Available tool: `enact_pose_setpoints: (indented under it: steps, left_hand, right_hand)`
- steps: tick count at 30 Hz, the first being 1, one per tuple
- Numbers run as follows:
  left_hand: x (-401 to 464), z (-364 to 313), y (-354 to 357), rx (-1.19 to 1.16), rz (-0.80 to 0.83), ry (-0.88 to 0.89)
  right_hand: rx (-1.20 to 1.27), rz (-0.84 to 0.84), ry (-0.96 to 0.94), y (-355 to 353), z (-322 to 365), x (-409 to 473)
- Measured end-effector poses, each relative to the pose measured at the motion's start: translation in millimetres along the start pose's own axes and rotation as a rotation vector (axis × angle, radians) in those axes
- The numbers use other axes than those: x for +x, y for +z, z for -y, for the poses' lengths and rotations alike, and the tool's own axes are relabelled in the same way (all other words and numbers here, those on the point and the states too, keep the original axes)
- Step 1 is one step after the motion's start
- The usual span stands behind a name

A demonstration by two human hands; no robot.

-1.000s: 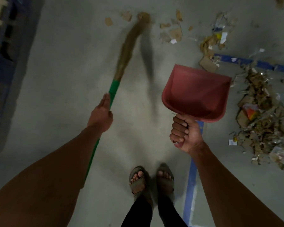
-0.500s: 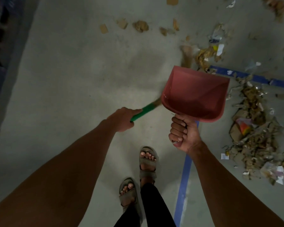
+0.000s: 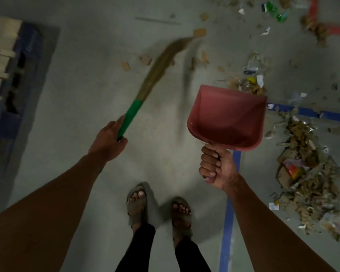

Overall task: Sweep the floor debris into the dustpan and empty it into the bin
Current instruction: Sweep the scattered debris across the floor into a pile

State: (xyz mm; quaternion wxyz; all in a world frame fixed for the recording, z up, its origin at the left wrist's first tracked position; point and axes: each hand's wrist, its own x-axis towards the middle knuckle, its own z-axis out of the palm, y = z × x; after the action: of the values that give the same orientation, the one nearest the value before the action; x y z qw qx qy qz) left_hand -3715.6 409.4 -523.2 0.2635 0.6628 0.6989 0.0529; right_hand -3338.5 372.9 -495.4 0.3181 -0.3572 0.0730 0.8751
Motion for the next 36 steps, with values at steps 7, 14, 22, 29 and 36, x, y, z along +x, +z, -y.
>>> enact_pose_setpoints:
  steps: [7,14,22,29,36]
  left_hand:
    - [58,24,0,-0.075,0.027,-0.413]
    - [85,25,26,0.098,0.381,-0.223]
    - [100,8,24,0.166,0.556,0.340]
    - [110,27,-3,0.089,0.312,0.402]
    - [114,23,3,0.064,0.244,-0.055]
  right_hand:
    - [-0.021,-0.014,-0.002,16,2,24]
    - [0.025,-0.054,-0.074,10,-8,50]
    - [0.171,-0.009,-0.200,27,-37,69]
    - [0.187,0.042,-0.240,53,-35,78]
    - [0.198,0.091,-0.268,63,-32,79]
